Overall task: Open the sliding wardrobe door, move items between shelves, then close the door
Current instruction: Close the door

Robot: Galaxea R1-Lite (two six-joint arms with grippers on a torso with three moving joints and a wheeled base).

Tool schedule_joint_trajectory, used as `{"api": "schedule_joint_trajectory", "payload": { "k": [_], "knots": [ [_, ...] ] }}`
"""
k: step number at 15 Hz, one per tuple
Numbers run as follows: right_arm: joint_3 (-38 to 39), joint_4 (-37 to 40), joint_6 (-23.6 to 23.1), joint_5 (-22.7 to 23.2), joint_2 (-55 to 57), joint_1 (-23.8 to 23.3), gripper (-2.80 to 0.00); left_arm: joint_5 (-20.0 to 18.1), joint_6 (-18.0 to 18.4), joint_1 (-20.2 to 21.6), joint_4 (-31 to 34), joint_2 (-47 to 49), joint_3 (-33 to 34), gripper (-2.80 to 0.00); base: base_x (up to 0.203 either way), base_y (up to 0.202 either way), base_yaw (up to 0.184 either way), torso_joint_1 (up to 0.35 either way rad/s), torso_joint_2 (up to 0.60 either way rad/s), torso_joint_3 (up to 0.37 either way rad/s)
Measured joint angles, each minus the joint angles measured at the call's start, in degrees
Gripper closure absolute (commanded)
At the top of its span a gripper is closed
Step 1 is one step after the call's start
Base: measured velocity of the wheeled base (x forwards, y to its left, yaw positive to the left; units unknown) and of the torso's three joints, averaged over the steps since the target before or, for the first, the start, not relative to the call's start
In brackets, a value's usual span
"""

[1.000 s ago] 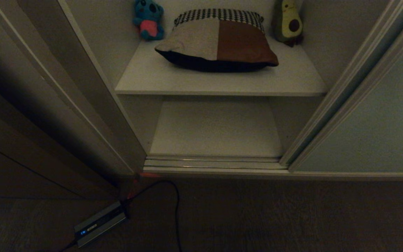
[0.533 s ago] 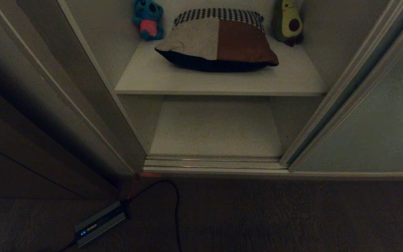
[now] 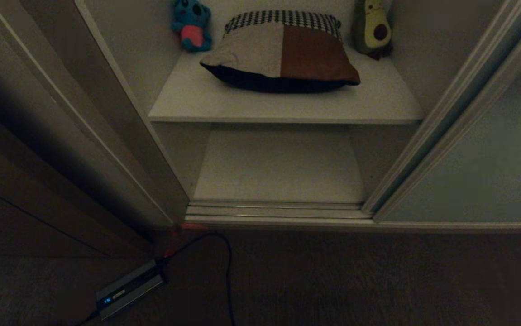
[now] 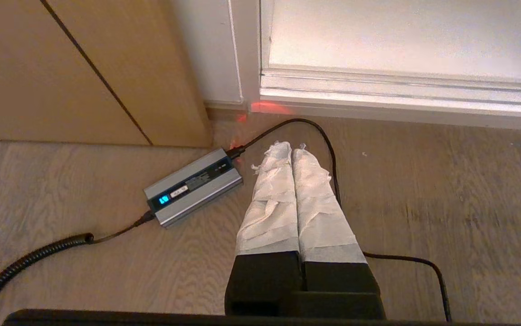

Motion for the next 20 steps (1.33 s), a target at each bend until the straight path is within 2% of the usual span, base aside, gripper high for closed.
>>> {"api": "schedule_joint_trajectory", "payload": {
  "k": [14, 20],
  "knots": [
    [0.6, -3.5, 0.0, -0.3, 2.6, 2.4, 0.0, 0.0, 0.0, 0.0, 0.0, 0.0, 0.0, 0.0, 0.0, 0.0, 0.0, 0.0, 0.0, 0.0],
    [2.0, -3.5, 1.1, -1.1, 0.8, 7.4, 0.0, 0.0, 0.0, 0.0, 0.0, 0.0, 0.0, 0.0, 0.0, 0.0, 0.0, 0.0, 0.0, 0.0]
  ]
}}
